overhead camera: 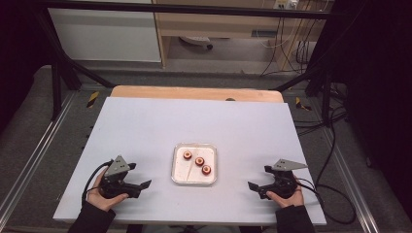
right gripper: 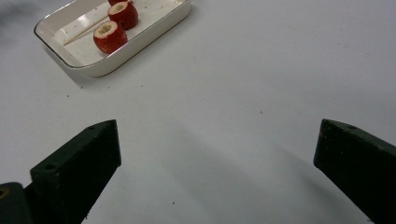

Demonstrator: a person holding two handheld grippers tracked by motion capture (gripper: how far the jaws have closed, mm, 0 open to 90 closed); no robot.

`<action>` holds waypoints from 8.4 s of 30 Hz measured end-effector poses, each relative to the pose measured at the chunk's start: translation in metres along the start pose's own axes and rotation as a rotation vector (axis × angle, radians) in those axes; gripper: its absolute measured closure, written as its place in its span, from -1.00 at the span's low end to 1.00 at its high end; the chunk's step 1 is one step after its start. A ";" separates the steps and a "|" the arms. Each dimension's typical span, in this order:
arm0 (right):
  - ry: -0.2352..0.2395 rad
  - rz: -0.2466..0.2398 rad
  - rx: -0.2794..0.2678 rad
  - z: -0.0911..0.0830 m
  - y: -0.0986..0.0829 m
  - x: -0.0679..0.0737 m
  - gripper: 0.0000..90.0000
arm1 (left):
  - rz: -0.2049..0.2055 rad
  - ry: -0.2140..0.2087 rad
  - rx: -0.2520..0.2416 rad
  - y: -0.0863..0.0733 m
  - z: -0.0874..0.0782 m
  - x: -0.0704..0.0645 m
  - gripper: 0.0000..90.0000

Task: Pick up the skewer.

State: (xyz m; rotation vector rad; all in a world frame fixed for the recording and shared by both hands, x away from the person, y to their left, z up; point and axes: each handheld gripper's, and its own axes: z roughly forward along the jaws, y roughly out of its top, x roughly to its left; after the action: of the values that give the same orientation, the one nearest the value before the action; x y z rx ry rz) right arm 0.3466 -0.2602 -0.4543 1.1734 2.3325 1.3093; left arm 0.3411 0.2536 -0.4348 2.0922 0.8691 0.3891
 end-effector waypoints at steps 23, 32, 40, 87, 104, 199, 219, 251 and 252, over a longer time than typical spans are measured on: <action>0.000 0.001 0.009 0.001 0.000 0.000 -0.97 | 0.032 -0.063 -0.004 0.055 0.039 -0.047 0.35; 0.001 0.000 0.009 0.001 0.000 0.000 -0.97 | 0.027 -0.096 0.026 0.065 0.063 -0.062 0.75; 0.002 0.000 0.010 0.001 0.000 0.000 -0.97 | 0.031 -0.104 0.050 0.068 0.082 -0.072 0.97; 0.004 0.003 0.010 0.003 0.000 0.000 -0.97 | -0.047 0.072 0.100 0.073 0.101 -0.067 0.40; 0.006 0.005 0.009 0.003 0.000 0.001 -0.97 | -0.072 0.117 0.104 0.069 0.111 -0.074 0.89; -0.157 -1.165 0.217 0.046 0.054 0.101 0.25 | 0.336 -0.222 0.242 0.132 0.105 -0.137 0.96; -0.136 -1.394 0.236 0.043 0.049 0.100 0.87 | 0.367 -0.246 0.254 0.135 0.109 -0.146 0.96; -0.223 -1.617 0.311 0.044 0.056 0.111 0.98 | 0.300 -0.260 0.414 0.138 0.116 -0.139 0.84; -0.226 -1.623 0.305 0.044 0.056 0.112 0.98 | 0.309 -0.257 0.431 0.138 0.118 -0.140 0.86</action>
State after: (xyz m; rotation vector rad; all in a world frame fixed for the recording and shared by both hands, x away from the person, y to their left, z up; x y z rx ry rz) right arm 0.3264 -0.1353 -0.4150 -0.6110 2.1821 0.1817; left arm 0.3660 0.0294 -0.3959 2.6170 0.5068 0.0867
